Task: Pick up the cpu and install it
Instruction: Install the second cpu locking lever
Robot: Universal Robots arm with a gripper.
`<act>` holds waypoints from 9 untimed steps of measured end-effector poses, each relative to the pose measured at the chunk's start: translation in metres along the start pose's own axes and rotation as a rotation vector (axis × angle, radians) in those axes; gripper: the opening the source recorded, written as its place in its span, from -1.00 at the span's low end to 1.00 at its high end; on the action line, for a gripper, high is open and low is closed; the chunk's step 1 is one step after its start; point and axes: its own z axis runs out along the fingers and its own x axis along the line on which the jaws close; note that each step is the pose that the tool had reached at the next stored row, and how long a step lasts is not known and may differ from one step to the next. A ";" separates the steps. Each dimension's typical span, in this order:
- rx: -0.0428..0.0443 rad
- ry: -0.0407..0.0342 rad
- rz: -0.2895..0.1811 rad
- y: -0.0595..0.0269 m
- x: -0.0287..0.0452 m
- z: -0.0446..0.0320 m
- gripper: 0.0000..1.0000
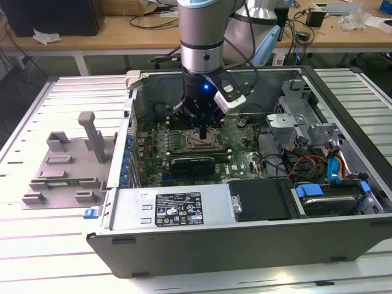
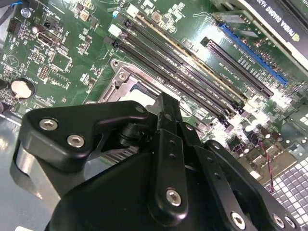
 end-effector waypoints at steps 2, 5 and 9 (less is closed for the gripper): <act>0.0000 0.0000 0.000 0.0000 0.0000 0.0000 -0.79; 0.0000 0.0000 0.000 -0.0001 0.0000 0.0000 -0.79; 0.0000 -0.0008 0.000 0.0003 0.0054 0.0006 -0.79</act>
